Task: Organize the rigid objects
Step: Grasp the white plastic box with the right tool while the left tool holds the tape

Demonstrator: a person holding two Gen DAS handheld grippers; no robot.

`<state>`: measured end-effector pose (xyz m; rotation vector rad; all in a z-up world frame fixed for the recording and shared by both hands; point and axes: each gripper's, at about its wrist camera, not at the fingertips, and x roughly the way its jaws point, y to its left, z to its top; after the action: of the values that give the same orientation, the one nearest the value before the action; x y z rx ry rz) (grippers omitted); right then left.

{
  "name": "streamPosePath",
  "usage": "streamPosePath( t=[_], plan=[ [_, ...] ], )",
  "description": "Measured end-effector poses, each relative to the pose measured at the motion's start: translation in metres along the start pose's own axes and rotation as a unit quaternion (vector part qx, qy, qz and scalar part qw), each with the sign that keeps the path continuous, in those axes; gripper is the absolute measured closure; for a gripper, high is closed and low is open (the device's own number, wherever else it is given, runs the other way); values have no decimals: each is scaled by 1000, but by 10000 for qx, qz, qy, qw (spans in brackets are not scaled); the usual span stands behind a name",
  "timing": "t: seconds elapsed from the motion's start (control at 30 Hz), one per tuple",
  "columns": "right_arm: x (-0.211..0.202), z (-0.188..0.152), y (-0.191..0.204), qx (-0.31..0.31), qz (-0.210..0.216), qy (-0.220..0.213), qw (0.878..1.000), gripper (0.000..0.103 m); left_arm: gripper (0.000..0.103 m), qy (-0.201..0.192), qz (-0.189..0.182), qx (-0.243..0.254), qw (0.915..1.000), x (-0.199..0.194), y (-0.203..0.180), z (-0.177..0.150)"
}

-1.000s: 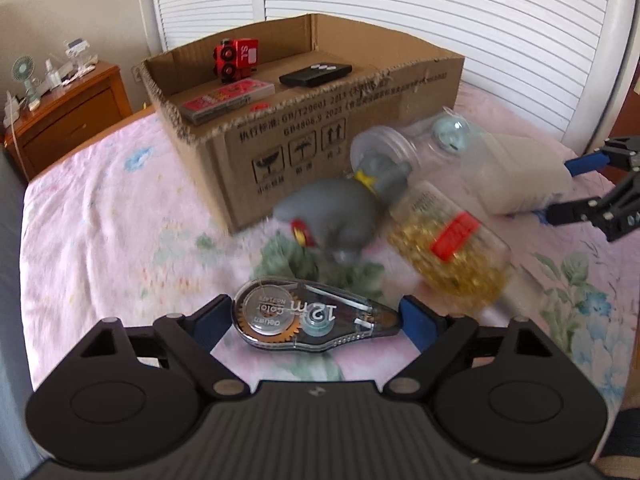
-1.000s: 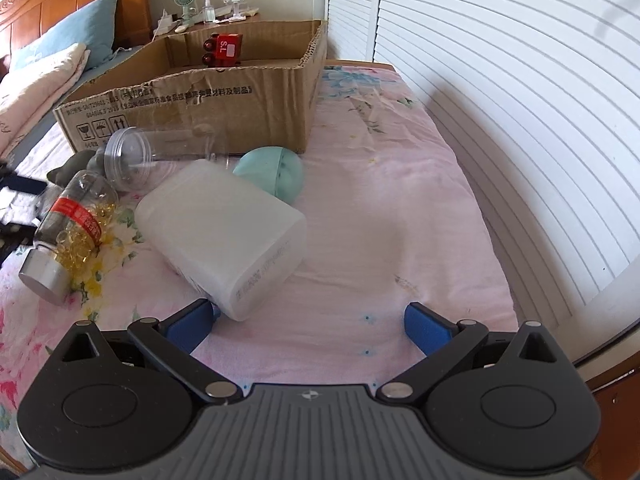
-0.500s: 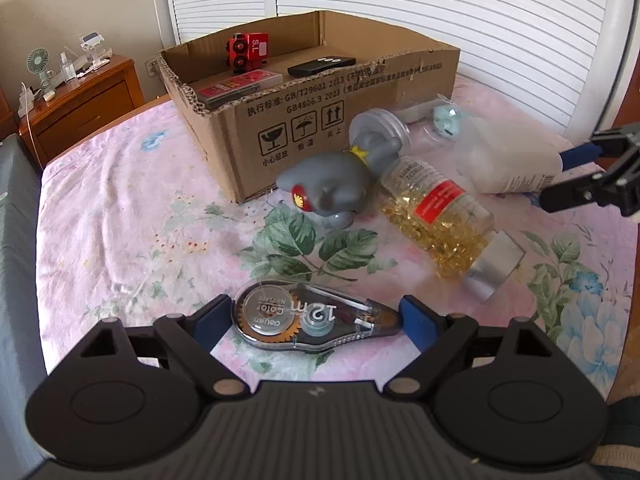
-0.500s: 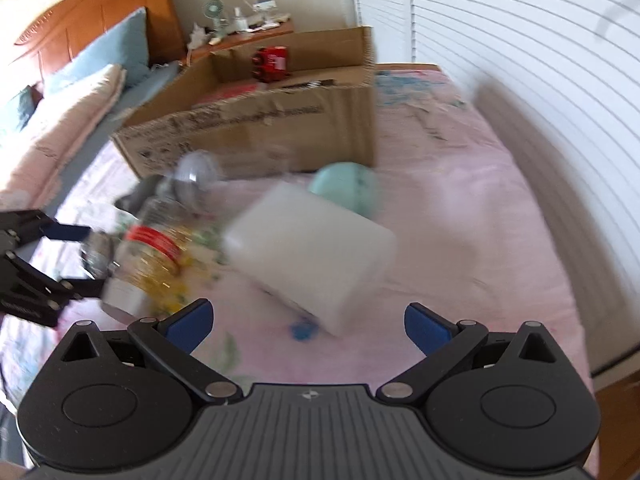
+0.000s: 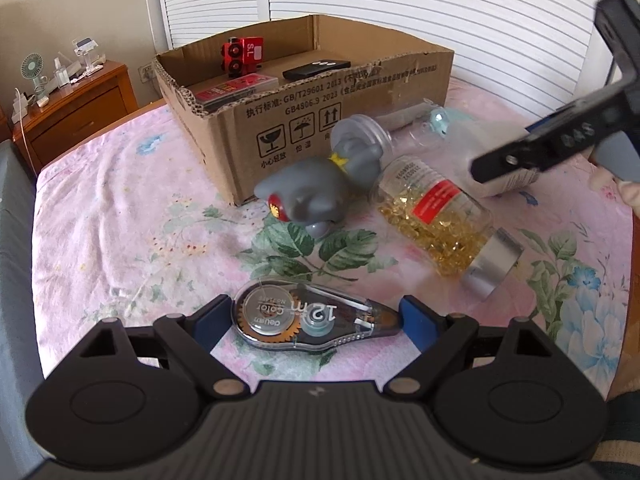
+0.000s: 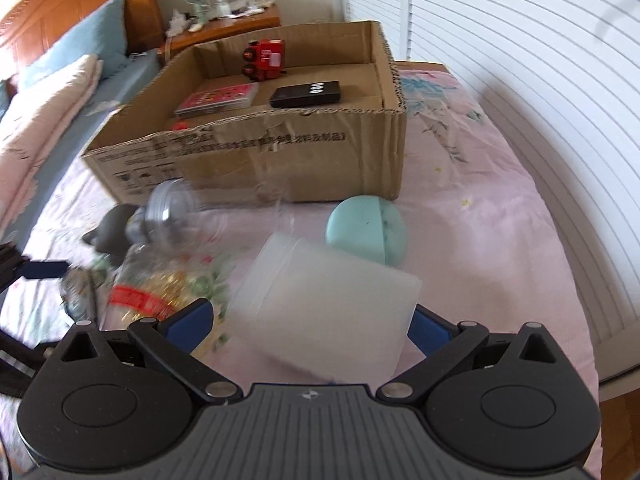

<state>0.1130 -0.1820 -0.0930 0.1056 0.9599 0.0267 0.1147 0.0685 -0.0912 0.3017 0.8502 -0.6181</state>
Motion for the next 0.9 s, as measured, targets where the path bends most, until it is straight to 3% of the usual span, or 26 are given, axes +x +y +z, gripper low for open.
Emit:
streamPosePath(
  t=[0.2,0.5,0.9],
  plan=[
    [2,-1,8,-168,-389,59,9991,7,14,-5,-18,-6,10000,0,1,0],
    [-18,-26,9,-1207,-122,203,9924,14,14,149,20,-135,9998,-7,-7,-7],
    [-15,-20,6,-837,-58,180,9963,12,9,343,-273,541,9976,-7,-12,-5]
  ],
)
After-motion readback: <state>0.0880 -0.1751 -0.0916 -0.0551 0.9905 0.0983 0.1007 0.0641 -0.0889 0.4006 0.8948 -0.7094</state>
